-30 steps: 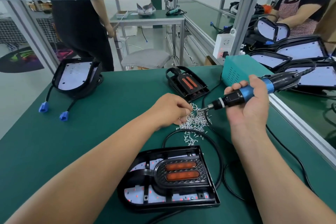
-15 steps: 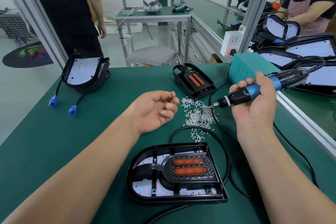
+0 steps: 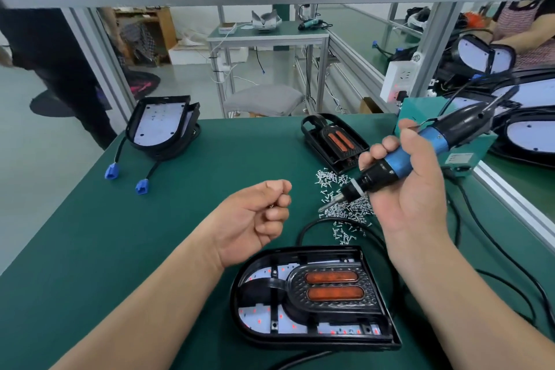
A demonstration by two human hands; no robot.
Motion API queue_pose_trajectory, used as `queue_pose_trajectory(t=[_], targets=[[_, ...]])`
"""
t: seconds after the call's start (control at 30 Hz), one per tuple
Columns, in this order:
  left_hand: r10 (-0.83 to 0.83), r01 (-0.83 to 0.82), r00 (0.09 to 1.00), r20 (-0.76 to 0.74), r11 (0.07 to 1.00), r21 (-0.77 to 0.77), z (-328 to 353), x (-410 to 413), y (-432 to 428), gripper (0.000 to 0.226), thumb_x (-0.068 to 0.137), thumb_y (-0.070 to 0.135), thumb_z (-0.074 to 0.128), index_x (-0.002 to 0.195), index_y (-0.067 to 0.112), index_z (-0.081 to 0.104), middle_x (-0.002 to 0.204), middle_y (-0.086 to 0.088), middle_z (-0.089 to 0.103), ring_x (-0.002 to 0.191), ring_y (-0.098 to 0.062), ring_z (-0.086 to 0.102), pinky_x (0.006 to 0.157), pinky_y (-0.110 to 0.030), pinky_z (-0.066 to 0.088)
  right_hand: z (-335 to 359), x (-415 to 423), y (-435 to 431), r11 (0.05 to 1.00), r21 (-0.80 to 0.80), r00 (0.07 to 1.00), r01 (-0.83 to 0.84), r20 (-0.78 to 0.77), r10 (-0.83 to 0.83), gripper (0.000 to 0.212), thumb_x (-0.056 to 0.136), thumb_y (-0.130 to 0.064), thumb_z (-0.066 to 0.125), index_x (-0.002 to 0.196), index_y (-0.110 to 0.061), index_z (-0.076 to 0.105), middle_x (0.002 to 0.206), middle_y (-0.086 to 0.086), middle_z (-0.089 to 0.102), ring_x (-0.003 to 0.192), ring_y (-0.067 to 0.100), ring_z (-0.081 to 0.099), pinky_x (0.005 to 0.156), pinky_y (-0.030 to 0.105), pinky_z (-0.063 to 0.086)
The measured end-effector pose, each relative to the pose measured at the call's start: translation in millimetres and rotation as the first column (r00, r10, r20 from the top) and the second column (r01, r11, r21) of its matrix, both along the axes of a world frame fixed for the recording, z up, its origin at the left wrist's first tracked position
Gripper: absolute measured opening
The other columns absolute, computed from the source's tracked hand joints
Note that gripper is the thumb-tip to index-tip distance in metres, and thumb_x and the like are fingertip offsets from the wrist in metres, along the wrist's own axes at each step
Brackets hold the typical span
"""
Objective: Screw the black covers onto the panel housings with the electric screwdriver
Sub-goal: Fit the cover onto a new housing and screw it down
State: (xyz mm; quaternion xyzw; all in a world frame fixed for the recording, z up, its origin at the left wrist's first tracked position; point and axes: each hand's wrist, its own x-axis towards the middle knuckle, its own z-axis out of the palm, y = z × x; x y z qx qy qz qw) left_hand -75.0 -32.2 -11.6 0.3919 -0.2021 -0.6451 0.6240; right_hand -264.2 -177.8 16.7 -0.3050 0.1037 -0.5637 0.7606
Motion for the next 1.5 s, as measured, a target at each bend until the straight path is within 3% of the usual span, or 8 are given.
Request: queue_pose_trajectory(t=[0.13,0.3,0.5,0.63,1.5], targets=[[-0.028,0.029,0.999,0.018,0.999,-0.036,-4.2,-3.2,-4.1,0.012,0.095,0.006,0.066,0.101,0.007,0.076,0.088,-0.006,0.062,0.061,-0.007,0.045,0.044,-0.015,0.034,8.2,9.9,11.8,0.997,-0.069,1.000,-0.015,-0.012,0.014,0.023,0.100,-0.017,0.068,0.121,-0.022,0.060,0.086,0.000,0.054,0.077,0.016,0.055,0.084,0.032,0.048],[-0.032,0.034,0.998,0.055,0.999,-0.037,-2.1,-0.3,-5.0,0.013,0.093,0.004,0.066,0.099,0.008,0.076,0.092,-0.009,0.067,0.059,-0.007,0.045,0.044,-0.014,0.033,31.6,25.4,12.6,0.999,-0.052,0.999,0.015,0.042,-0.013,0.015,0.096,-0.017,0.076,0.104,-0.022,0.064,0.085,0.000,0.061,0.078,0.015,0.062,0.090,0.040,0.057],[-0.049,0.053,0.993,0.106,0.998,-0.039,-4.2,-0.9,-4.8,0.005,0.093,0.008,0.069,0.096,0.010,0.073,0.089,-0.007,0.065,0.057,-0.005,0.043,0.043,-0.013,0.030,29.9,28.1,11.3,0.999,0.034,0.993,0.010,0.117,-0.014,0.025,0.099,-0.016,0.073,0.119,-0.017,0.058,0.082,-0.001,0.057,0.068,0.013,0.056,0.077,0.032,0.054],[-0.057,0.061,0.991,0.120,0.998,-0.032,-5.5,-1.8,-4.4,0.013,0.090,0.004,0.071,0.102,0.007,0.076,0.092,-0.009,0.069,0.059,-0.007,0.045,0.044,-0.014,0.032,16.1,18.3,13.4,0.993,0.114,0.991,0.024,0.127,-0.039,0.017,0.098,-0.015,0.073,0.107,-0.015,0.059,0.078,-0.001,0.057,0.066,0.015,0.055,0.080,0.033,0.052],[-0.023,0.019,0.983,0.180,0.999,0.026,1.9,-9.9,-1.5,0.016,0.083,-0.003,0.074,0.090,0.009,0.082,0.090,-0.013,0.074,0.054,-0.006,0.045,0.041,-0.012,0.030,17.1,16.1,17.4,1.000,0.003,0.996,-0.005,0.091,0.005,0.006,0.102,-0.016,0.066,0.099,-0.020,0.062,0.078,-0.002,0.055,0.068,0.014,0.054,0.081,0.033,0.054]])
